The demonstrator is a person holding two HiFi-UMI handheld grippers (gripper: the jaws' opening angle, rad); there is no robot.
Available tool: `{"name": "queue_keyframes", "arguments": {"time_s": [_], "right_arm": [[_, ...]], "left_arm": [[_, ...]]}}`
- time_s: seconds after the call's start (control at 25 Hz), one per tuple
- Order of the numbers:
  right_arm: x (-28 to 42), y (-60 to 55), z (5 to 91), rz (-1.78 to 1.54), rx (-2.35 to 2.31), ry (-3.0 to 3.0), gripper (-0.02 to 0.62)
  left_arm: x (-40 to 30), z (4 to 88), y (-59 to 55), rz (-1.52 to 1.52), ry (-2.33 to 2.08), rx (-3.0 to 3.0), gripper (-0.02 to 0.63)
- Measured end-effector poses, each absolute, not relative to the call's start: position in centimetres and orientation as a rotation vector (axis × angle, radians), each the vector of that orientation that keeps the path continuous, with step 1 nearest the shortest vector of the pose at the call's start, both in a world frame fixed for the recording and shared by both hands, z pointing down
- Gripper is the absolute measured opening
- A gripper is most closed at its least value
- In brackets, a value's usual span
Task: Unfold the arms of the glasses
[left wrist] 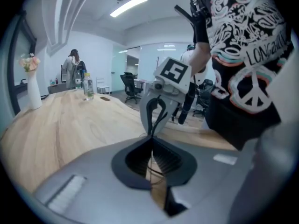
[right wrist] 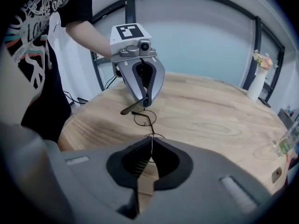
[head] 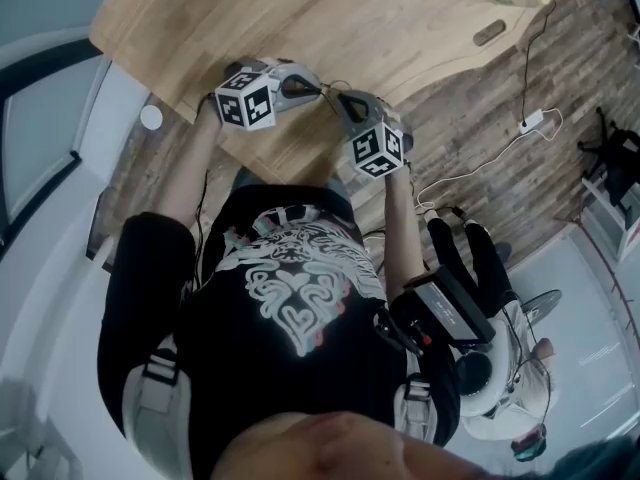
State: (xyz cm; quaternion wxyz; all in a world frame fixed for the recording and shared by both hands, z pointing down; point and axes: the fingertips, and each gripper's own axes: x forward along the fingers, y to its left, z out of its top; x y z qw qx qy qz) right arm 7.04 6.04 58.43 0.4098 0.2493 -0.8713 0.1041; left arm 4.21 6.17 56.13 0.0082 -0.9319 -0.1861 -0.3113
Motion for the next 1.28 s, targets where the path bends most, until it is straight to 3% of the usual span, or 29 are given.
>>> {"name": "queue_keyframes", "arguments": {"time_s": [0.56, 1.2, 1.28], "right_arm": [[4.5, 5.5, 59.3, 0.208, 0.508, -2.135, 0.037], [3.2, 5.5, 60.2, 0.249, 0.349, -2.018, 0.034], [3.1, 5.6, 60.4, 0.264, 0.329, -1.986, 0.009]], "left_arm": [[4.4, 56.0, 7.4, -0.938, -0.598, -2.93, -0.007], [3.7, 55.8, 6.7, -0.908, -0.567, -2.976, -0.008], [3.5, 55.7, 6.6, -0.901, -0.555, -2.984, -0.008]]}}
